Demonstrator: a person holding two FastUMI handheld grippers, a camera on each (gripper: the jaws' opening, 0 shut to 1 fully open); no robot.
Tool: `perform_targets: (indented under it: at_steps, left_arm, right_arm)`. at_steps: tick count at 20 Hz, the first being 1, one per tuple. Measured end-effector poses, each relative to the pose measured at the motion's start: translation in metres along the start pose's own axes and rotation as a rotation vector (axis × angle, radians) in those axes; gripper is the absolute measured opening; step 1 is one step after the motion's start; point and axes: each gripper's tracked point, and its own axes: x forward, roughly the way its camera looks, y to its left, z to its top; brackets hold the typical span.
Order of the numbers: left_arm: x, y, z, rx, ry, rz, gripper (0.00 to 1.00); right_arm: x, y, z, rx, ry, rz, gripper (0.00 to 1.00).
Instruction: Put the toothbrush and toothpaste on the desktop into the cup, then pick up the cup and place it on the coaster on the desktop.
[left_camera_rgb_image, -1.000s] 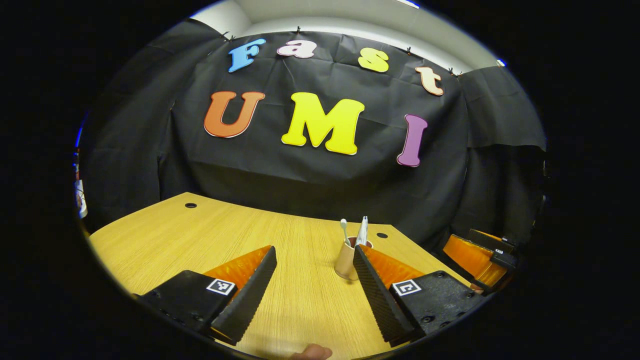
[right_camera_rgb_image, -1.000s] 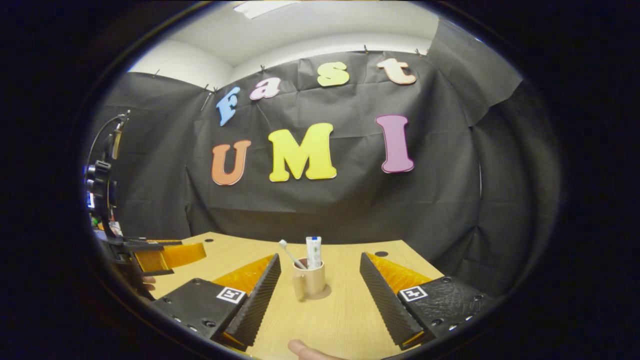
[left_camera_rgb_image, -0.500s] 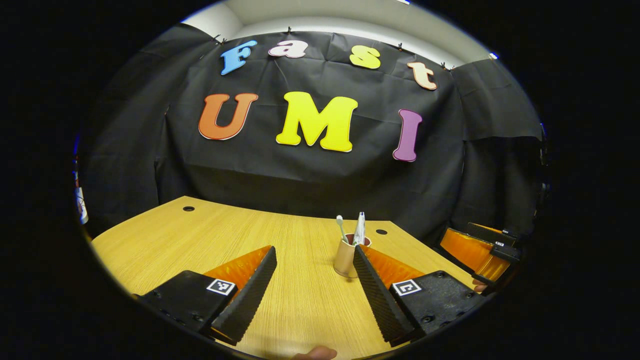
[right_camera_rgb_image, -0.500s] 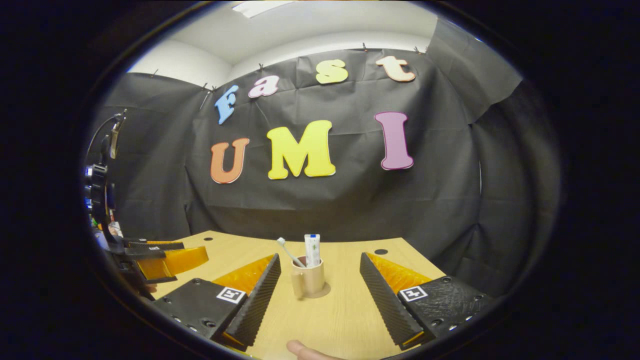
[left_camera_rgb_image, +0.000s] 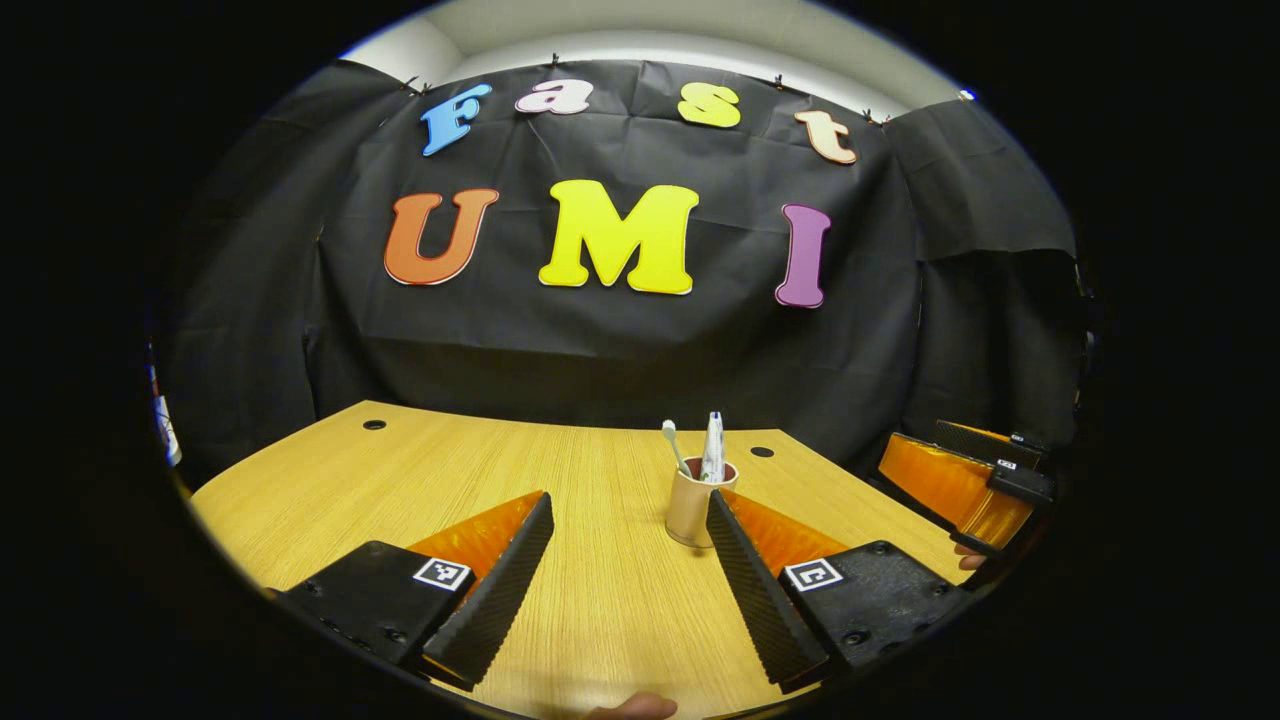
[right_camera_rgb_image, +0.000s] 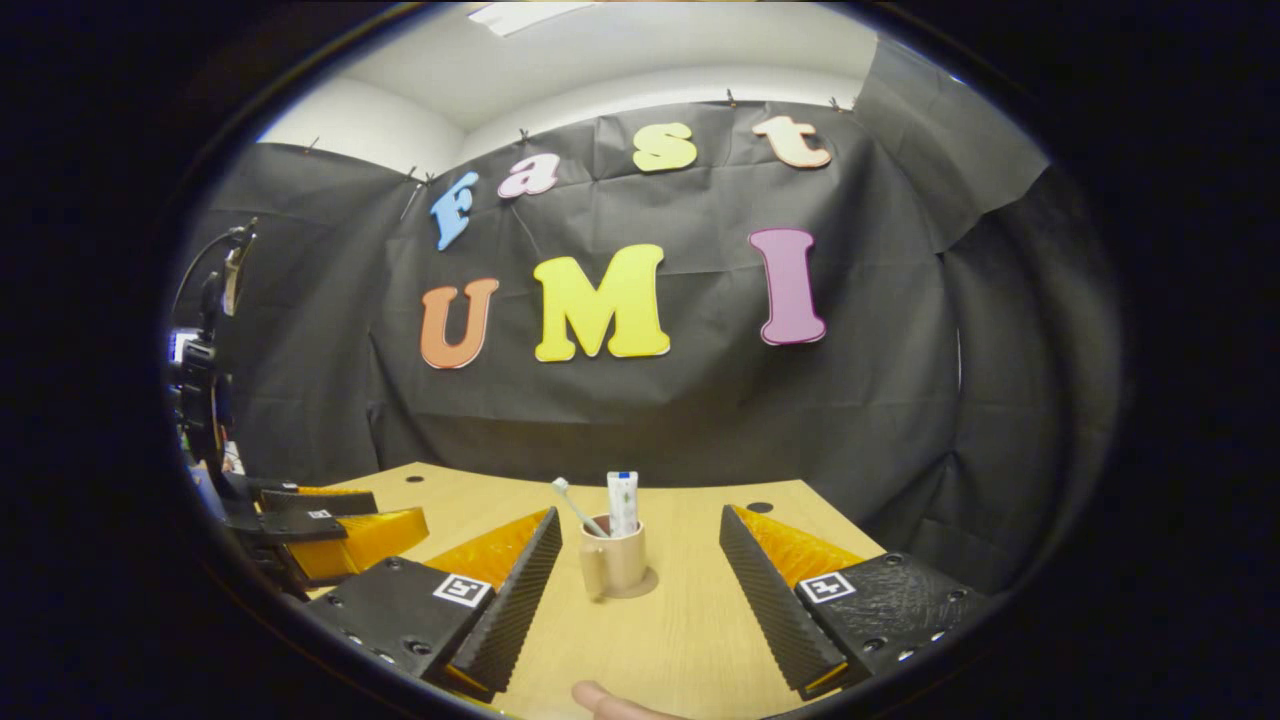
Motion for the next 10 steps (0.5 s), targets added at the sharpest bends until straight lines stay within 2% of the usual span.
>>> perform_targets:
  at_steps: [10]
  left_arm:
    - [0.0027,-0.0071,-0.01,0.011,0.017,-0.006,0.98]
  right_arm:
    - [0.0029,0.0004,-0.0045,-0.007,0.012,0.001,0.96]
